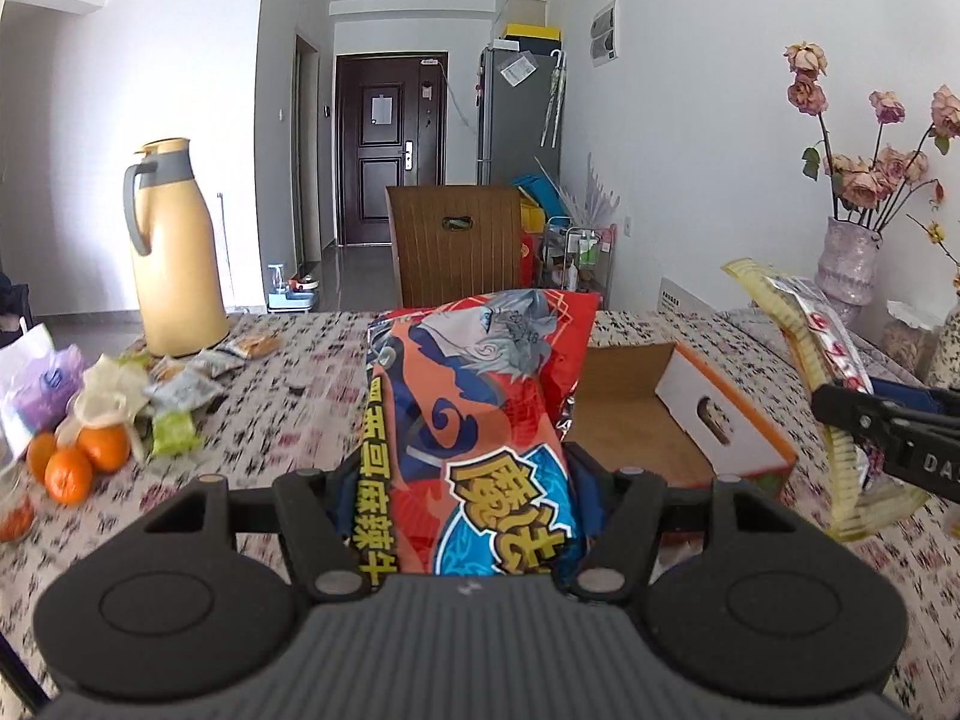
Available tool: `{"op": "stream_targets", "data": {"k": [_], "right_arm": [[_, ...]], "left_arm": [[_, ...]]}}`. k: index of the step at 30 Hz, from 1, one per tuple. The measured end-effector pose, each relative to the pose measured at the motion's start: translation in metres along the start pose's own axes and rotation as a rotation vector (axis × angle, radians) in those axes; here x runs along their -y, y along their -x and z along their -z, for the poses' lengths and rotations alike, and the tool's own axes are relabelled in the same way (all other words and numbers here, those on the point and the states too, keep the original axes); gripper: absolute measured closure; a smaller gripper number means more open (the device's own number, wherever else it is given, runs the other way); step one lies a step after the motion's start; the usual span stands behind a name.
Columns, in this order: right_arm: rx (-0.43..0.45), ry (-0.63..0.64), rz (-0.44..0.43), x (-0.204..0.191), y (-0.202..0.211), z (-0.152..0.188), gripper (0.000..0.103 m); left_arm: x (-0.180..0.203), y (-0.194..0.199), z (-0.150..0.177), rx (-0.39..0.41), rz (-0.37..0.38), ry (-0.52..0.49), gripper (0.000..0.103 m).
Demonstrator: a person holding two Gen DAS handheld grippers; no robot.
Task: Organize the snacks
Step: 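Lift both held packets and carry them over the open cardboard box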
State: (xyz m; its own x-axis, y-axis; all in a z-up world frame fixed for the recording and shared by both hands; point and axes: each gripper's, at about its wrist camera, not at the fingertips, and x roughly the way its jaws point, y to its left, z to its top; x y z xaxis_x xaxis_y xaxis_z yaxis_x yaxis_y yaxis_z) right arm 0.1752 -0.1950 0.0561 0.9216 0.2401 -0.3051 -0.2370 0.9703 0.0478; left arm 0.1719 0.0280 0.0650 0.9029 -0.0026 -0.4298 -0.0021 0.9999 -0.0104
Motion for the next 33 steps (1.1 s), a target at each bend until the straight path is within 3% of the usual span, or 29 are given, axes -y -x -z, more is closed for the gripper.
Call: {"op": "stream_targets", "data": {"k": [9,19,30,33], "right_arm": [[-0.058,0.005,-0.011,0.008,-0.081,-0.028,0.065],[-0.208,-0.02,-0.005,0.015,-0.159,-0.006,0.065],[-0.315,-0.024,0.036,0.025,-0.187,0.017,0.063],[-0.32,-0.02,0.034,0.026,-0.188,0.018,0.052]], "left_arm": [[0.006,-0.059,-0.033,-0.019,-0.019,-0.008,0.038],[0.003,-0.132,-0.033,-0.112,-0.056,0.018,0.038],[-0.002,-0.164,-0.006,-0.191,-0.053,0.032,0.036],[-0.003,-0.164,-0.003,-0.191,-0.044,0.032,0.031]]}}
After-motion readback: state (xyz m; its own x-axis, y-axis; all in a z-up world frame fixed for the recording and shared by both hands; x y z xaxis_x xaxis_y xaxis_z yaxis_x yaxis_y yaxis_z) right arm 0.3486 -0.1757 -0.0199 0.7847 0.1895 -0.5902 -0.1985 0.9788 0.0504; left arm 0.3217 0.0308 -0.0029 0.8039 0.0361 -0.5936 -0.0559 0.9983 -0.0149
